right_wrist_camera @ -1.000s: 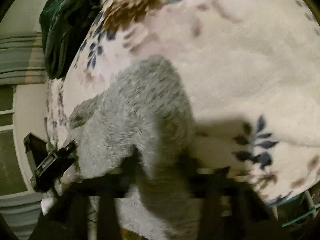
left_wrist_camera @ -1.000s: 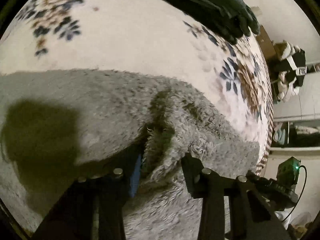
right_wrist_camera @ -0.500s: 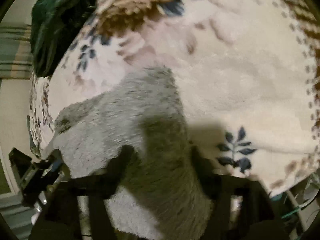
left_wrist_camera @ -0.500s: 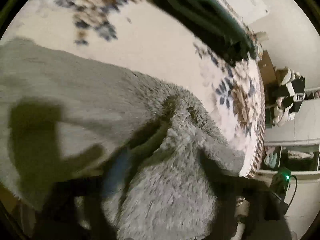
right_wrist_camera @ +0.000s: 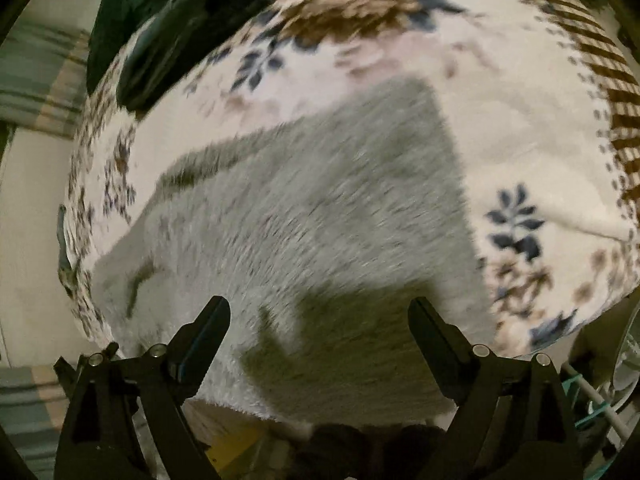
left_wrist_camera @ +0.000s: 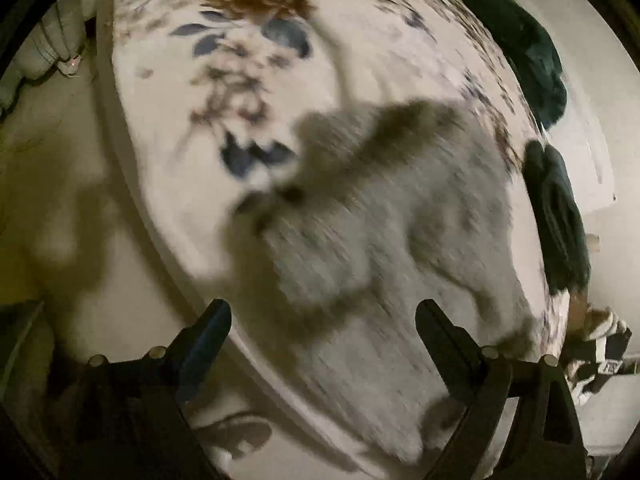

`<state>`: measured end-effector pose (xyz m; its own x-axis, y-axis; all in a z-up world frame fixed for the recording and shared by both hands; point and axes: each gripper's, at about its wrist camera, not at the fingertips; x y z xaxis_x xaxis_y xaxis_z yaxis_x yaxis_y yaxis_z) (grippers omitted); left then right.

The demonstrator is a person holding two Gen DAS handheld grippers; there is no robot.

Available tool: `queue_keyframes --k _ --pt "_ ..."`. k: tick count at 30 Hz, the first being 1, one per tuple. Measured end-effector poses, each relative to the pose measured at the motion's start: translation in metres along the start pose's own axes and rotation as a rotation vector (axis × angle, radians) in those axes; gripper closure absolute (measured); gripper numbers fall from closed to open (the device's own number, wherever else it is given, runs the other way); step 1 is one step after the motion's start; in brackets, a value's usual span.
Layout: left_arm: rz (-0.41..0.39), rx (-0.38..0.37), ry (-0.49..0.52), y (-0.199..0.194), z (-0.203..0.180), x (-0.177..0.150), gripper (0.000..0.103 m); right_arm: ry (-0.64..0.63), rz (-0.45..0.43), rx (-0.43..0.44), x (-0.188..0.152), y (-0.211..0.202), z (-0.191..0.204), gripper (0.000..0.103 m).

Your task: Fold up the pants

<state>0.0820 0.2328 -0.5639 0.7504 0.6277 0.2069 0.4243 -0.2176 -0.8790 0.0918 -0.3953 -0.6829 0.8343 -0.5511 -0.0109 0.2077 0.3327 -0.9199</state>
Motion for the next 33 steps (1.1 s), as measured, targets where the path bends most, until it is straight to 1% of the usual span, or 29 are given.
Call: queue_keyframes --k 3,5,6,8,11,13,15,17,18,19,21,22,23,24,26,27,29,30,31,33 --pt "-0.007 -0.031 -0.026 0.022 0.013 0.012 0.009 -0.037 0.016 -0.041 -0.003 0.02 0.017 0.011" --pt "-0.014 -0.041 -0.054 0.031 0.018 0.018 0.009 -0.041 0.029 -0.04 -0.004 0.03 0.026 0.011" --pt "-0.034 -0.045 -0.059 0.031 0.016 0.02 0.009 -0.043 0.034 -0.036 -0.004 0.033 0.029 0.011" --pt "-0.086 -0.077 -0.04 0.028 0.006 0.024 0.009 -0.061 0.029 -0.038 -0.005 0.037 0.039 0.011" --pt "-0.12 -0.145 -0.026 0.03 -0.005 0.031 0.009 -0.065 0.028 -0.042 -0.002 0.04 0.047 0.011" --pt "-0.129 -0.157 -0.002 0.037 -0.013 0.035 0.009 -0.054 0.032 -0.037 -0.001 0.042 0.049 0.011" --pt "-0.125 -0.141 0.009 0.048 -0.017 0.042 0.009 -0.033 0.035 -0.03 0.001 0.042 0.05 0.011" --pt "-0.144 -0.155 0.005 0.05 -0.018 0.047 0.016 -0.003 0.035 -0.021 0.004 0.043 0.049 0.011" --pt "-0.145 -0.151 0.002 0.05 -0.021 0.051 0.029 0.013 0.036 -0.014 0.005 0.043 0.049 0.011" --pt "-0.138 -0.147 -0.004 0.049 -0.024 0.054 0.039 0.027 0.042 -0.005 0.006 0.043 0.048 0.011" --pt "-0.128 -0.163 -0.022 0.039 -0.029 0.052 0.039 0.045 0.043 -0.01 0.007 0.041 0.047 0.011" --pt "-0.128 -0.15 -0.018 0.031 -0.032 0.051 0.038 0.039 0.039 -0.012 0.007 0.038 0.049 0.011" --pt "-0.123 -0.14 -0.01 0.025 -0.032 0.048 0.037 0.017 0.037 -0.013 0.006 0.035 0.056 0.011" --pt "-0.118 -0.144 0.002 0.016 -0.031 0.044 0.037 -0.005 0.034 -0.015 0.004 0.032 0.061 0.011" --pt "-0.1 -0.125 0.021 0.002 -0.024 0.032 0.037 -0.073 0.03 -0.007 -0.002 0.024 0.084 0.011" --pt "-0.081 -0.125 0.023 0.002 -0.02 0.029 0.037 -0.095 0.035 0.0 -0.005 0.022 0.093 0.011" --pt "-0.029 -0.127 0.027 0.008 -0.01 0.021 0.04 -0.14 0.055 0.015 -0.01 0.022 0.115 0.011" --pt "-0.022 -0.147 0.019 0.01 -0.008 0.017 0.063 -0.149 0.062 0.018 -0.012 0.023 0.121 0.011" --pt "-0.021 -0.164 0.013 0.009 -0.008 0.014 0.091 -0.158 0.077 0.025 -0.014 0.028 0.132 0.011" --pt "-0.043 -0.171 0.061 0.0 -0.024 0.009 0.089 -0.152 0.095 0.029 -0.015 0.037 0.144 0.011"
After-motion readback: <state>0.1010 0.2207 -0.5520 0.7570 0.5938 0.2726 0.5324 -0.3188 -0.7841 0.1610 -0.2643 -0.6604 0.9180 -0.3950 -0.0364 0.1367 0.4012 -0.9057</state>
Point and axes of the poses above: each gripper's, at about its wrist camera, not at the fingertips, and y roughly the way its jaws point, z to its left, x to its top, and after that the axes turned 9 degrees about y, right-handed
